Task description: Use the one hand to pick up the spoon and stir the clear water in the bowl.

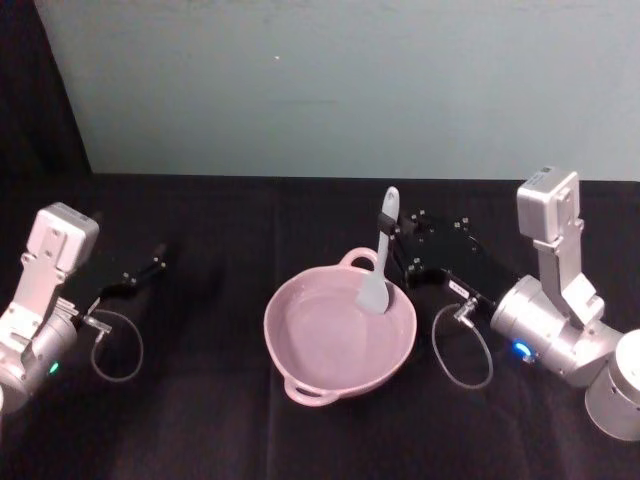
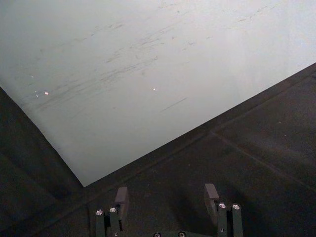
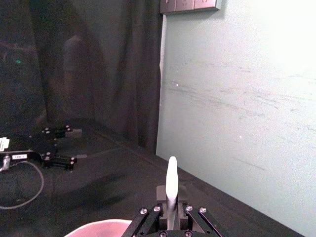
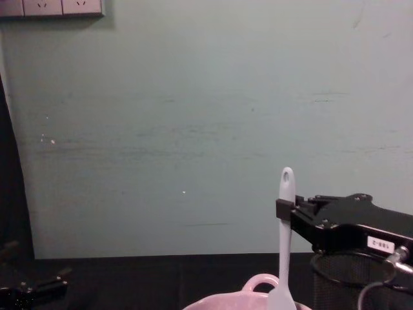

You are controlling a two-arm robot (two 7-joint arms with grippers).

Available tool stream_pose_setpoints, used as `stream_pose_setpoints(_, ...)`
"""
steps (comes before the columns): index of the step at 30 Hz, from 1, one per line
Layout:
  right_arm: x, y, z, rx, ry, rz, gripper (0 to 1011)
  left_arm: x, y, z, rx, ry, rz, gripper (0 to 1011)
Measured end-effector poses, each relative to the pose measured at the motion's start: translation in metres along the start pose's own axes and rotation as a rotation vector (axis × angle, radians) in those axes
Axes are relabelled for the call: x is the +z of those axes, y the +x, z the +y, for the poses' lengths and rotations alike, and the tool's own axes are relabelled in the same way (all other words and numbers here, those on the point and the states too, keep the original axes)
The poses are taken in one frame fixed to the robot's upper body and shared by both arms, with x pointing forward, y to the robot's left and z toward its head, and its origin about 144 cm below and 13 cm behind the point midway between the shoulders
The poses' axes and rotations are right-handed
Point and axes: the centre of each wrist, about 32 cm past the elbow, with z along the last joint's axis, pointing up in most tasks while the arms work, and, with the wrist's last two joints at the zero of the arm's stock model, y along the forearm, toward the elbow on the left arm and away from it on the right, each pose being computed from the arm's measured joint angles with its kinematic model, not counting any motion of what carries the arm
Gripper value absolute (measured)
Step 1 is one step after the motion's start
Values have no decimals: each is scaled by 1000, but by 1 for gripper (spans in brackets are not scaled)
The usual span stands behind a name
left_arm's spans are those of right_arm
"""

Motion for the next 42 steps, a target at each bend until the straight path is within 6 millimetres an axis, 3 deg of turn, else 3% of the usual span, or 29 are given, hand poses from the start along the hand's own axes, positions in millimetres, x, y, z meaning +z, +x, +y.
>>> stream_pose_setpoints(16,1,-28,-11,79,1,35,121,0,0,0,0,0,0,1005)
stream_pose_setpoints(30,-3,-50,22,151,58,97,121,0,0,0,0,0,0,1005)
stream_pose_setpoints(42,-12,-38,45,106,68,92,121,0,0,0,0,0,0,1005)
